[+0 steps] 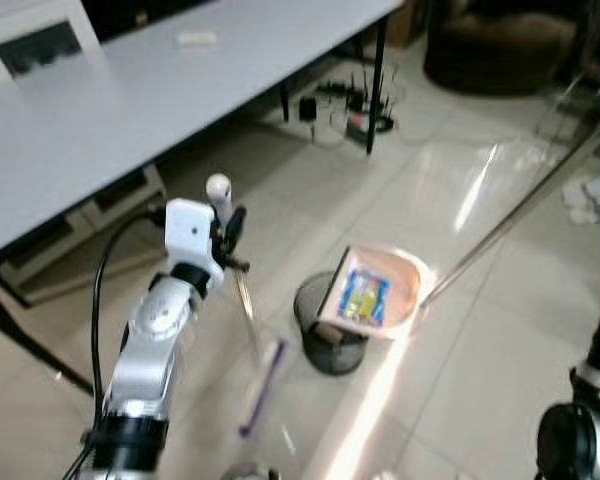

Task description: Sweep floor

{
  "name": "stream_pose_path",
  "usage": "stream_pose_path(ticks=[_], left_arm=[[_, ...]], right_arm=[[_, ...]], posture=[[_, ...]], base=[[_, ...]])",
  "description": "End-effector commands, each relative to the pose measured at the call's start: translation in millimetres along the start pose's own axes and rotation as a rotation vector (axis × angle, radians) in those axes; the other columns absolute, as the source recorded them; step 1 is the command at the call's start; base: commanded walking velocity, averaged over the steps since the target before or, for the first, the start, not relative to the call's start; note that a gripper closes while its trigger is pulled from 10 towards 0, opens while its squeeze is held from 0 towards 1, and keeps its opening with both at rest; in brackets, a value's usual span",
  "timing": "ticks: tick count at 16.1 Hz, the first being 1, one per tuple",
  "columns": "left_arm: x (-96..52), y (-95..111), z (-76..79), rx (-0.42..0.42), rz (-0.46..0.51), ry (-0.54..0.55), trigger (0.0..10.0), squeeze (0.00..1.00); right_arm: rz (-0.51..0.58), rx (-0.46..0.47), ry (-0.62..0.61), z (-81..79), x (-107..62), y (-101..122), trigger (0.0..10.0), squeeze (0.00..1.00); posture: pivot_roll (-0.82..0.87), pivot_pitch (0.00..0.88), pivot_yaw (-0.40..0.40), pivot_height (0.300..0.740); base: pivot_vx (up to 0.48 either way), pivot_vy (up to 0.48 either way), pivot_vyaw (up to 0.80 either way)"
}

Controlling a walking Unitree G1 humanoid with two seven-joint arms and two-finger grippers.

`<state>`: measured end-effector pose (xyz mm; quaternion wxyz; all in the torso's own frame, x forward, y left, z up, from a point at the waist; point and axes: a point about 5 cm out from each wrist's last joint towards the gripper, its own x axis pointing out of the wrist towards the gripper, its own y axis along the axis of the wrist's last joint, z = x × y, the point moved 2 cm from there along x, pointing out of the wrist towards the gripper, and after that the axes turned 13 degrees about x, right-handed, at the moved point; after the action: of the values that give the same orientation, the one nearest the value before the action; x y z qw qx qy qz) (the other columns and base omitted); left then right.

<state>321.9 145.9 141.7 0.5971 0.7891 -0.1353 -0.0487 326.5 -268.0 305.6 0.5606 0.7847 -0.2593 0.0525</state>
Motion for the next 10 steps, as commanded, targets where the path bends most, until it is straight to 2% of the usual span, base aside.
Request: stream_pose_path(ticks=[1,2,7,10], left_arm=[[0.4,8.6,-11.7,0.039,0.034,0.030,10.0,0.00],[0.3,8.2,-11.5,0.038,0.033,0.029,10.0,0.00],[-0.8,7.4,-10.7,0.034,0.031,0.026,10.0,0.00],[-1.3,7.2,-10.9,0.035,0.028,0.024,10.0,0.00]], right_arm=[[0.052,0.037,0.045,-12.2,-0.4,10.8,10.0,0.00],[0.052,0.038,0.046,-12.3,-0.5,10.5,10.0,0.00],[0.049,0.037,0.047,-12.4,-0.8,9.0,10.0,0.00],[0.057,0.028,0.085,-19.3,-0.6,7.1,10.0,0.00]], posture=[[-0.01,0.048,0.033,0.740],[-0.01,0.048,0.033,0.740],[-0.01,0.051,0.032,0.740],[0.00,0.053,0.033,0.740]], base=[[0.345,0.000,0.00],[0.326,0.000,0.00],[0.000,0.000,0.00],[0.000,0.000,0.00]])
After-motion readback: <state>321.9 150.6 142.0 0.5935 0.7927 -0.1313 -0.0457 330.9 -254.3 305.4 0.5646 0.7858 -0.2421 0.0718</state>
